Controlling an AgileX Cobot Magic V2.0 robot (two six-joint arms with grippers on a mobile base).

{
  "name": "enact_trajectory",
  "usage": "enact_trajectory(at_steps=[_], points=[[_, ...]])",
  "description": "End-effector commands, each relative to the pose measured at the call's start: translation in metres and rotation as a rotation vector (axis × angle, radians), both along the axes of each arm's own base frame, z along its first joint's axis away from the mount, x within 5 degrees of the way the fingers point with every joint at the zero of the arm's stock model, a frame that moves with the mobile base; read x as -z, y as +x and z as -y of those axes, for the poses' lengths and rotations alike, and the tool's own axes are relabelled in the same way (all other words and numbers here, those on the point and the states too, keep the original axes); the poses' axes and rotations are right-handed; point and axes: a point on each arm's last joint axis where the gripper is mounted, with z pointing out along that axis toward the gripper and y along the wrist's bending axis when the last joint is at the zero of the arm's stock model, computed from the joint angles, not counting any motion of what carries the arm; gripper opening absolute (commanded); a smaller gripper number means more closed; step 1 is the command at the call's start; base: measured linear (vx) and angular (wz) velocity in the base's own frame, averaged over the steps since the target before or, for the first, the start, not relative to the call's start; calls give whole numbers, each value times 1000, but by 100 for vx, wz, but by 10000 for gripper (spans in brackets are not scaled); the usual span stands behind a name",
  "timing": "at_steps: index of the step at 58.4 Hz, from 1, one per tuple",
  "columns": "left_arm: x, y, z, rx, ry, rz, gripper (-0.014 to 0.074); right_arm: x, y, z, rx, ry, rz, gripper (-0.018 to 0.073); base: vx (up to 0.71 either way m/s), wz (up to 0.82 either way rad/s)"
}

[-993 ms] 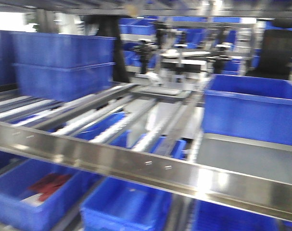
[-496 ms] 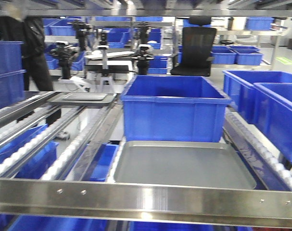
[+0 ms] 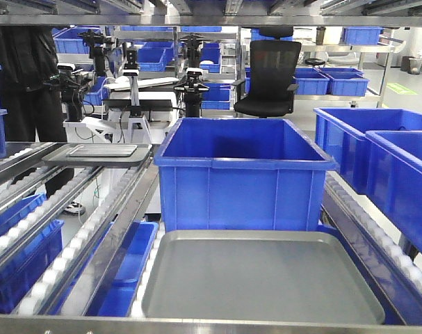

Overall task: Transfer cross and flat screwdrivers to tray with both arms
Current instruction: 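Drive the base to the conveyor station facing the grey tray, then lower both grippers with screwdrivers toward the grey metal tray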

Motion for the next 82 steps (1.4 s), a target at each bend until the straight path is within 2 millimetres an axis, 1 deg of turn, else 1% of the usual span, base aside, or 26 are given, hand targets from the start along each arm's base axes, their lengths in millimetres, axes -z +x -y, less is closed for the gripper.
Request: enact_trajectory(at_steps=[1,26,60,74,82], points=[[-18,-2,0,8,-32,125,3,-17,-2,1,12,11,120,-8,17,-1],[-18,-2,0,8,-32,125,3,-17,-2,1,12,11,120,-8,10,-1],[-18,-2,0,8,-34,130,3,-17,-2,1,12,12,122,-8,0,0],[-19,-2,1,9,-39,139,3,-20,-2,1,15,14,151,-8,0,0],[-17,-2,1,8,-39,116,3,-19,-2,1,11,23,149,-8,0,0]])
